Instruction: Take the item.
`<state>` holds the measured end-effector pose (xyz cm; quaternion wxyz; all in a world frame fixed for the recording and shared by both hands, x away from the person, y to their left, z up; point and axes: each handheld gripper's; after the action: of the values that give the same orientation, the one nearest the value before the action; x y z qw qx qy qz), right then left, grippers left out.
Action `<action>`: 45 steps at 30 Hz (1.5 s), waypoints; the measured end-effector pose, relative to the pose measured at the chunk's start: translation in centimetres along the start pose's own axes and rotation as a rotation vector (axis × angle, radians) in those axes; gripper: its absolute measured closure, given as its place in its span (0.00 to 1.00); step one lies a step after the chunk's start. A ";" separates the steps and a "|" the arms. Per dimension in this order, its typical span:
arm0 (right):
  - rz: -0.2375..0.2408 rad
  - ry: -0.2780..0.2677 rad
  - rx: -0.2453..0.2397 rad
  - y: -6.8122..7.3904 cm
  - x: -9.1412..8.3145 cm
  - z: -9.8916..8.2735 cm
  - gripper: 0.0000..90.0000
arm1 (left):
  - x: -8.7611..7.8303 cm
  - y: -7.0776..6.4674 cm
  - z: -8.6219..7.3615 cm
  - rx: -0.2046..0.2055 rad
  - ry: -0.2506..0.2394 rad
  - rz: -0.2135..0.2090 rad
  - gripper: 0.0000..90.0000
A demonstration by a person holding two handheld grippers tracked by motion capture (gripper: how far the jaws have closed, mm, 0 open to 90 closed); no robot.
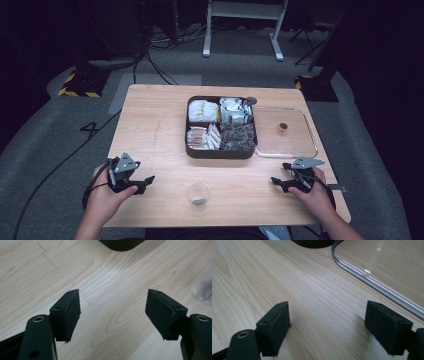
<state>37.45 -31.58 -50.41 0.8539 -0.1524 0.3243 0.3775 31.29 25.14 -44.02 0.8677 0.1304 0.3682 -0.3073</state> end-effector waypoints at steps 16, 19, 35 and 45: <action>0.000 0.000 0.000 0.0 0.0 0.0 0.23 | 2.3 2.4 -3.5 -0.067 0.123 0.043 0.30; 0.000 0.000 0.000 0.0 0.0 0.0 0.23 | 2.5 2.5 -3.8 -0.056 0.141 0.046 0.29; 0.000 0.000 0.000 0.0 0.0 0.0 0.23 | 3.8 3.7 -5.5 -0.059 0.014 0.011 0.13; 0.000 0.000 0.000 0.0 0.0 0.0 0.23 | 4.0 4.1 -5.3 -0.080 0.010 0.031 0.12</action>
<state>37.45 -31.58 -50.41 0.8538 -0.1524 0.3243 0.3777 33.06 28.92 -50.54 0.8751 0.1028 0.3823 -0.2783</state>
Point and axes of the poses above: each handheld gripper's, and its own axes: x roughly forward along the jaws, z roughly out of its top, y roughly to its left, and after that the axes turned 1 degree about -x, right-handed
